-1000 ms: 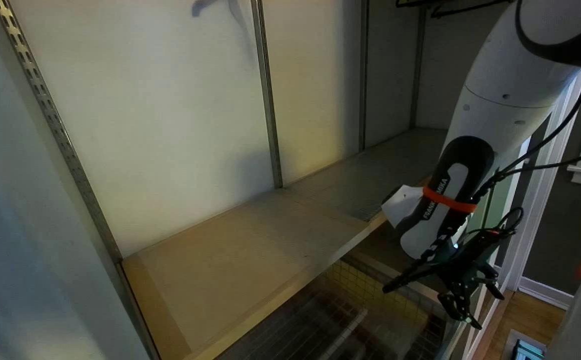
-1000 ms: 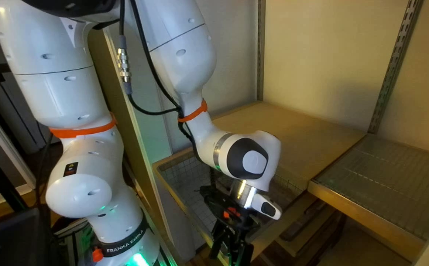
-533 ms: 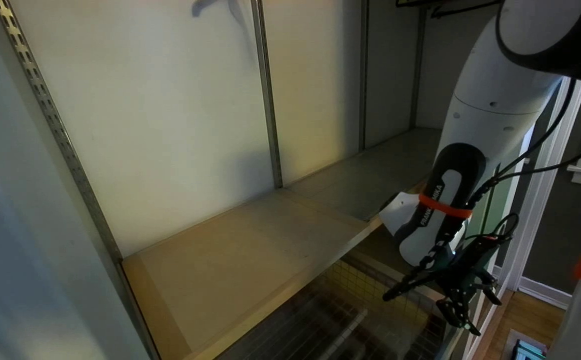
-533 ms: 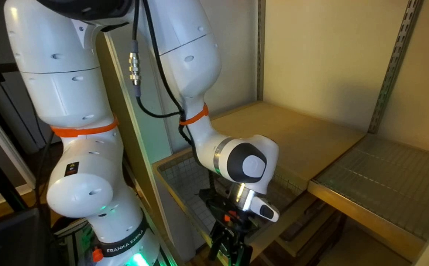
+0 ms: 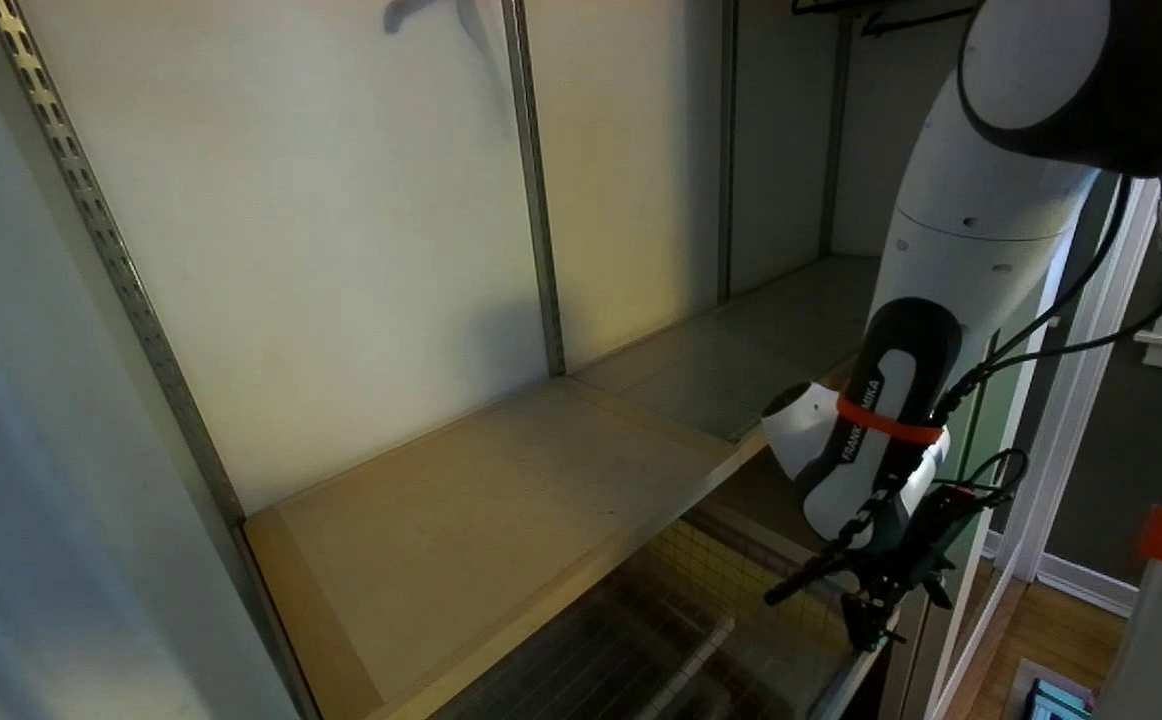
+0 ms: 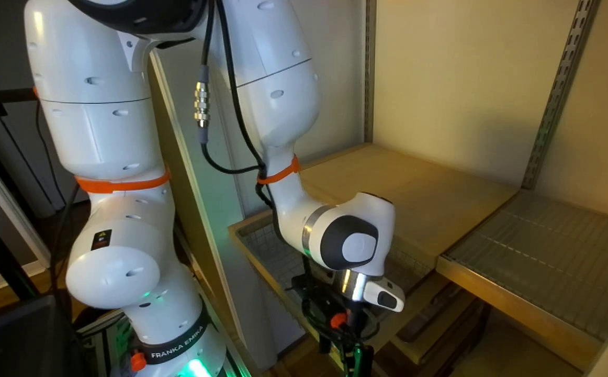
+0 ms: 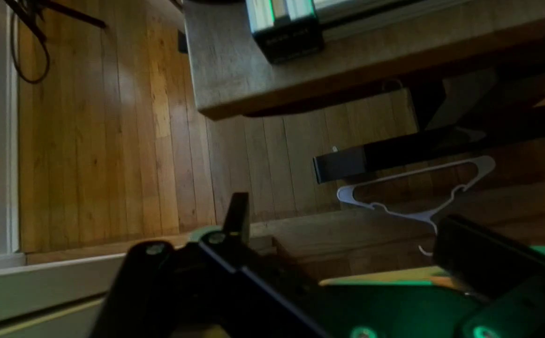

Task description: Push the tray on the left forward

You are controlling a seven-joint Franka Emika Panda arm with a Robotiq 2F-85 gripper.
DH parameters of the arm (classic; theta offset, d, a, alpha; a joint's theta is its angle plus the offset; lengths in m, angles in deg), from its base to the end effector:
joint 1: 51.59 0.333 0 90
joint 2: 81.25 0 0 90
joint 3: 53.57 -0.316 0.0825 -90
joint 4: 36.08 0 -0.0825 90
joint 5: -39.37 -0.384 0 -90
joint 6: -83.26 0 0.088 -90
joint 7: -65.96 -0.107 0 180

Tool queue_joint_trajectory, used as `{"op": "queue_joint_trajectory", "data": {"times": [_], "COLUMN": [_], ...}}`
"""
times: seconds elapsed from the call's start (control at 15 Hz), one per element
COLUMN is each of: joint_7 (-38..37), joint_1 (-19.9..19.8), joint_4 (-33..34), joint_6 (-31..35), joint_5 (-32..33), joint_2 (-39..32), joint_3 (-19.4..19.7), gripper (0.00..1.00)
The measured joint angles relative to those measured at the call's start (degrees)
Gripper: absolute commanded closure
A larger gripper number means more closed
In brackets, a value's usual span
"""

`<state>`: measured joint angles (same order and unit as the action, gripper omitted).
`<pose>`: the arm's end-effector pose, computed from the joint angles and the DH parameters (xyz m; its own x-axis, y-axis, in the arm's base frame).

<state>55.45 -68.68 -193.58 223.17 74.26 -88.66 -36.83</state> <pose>0.2770 -0.1938 0.1543 0.8654 -0.2587 -0.4290 -0.1533 -0.9520 0.2650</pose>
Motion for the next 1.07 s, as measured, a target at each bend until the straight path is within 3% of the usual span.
{"op": "queue_joint_trajectory", "data": {"times": [0.27,0.4,0.53,0.87,1.07], "joint_7": [5.7,10.9,18.1,35.6,44.1], "joint_1": [-0.6,-0.7,-2.7,-19.5,-27.5], "joint_4": [-0.1,-0.1,-0.1,-0.1,0.0], "joint_6": [10.7,16.4,21.6,33.7,40.2], "joint_5": [-5.6,-12.0,-21.3,-45.5,-59.3], "joint_2": [-0.8,-1.8,-3.2,-6.8,-8.6], "joint_3": [0.4,0.2,-2.9,-25.1,-38.4], "gripper": [0.0,0.0,0.0,0.0,0.0]}}
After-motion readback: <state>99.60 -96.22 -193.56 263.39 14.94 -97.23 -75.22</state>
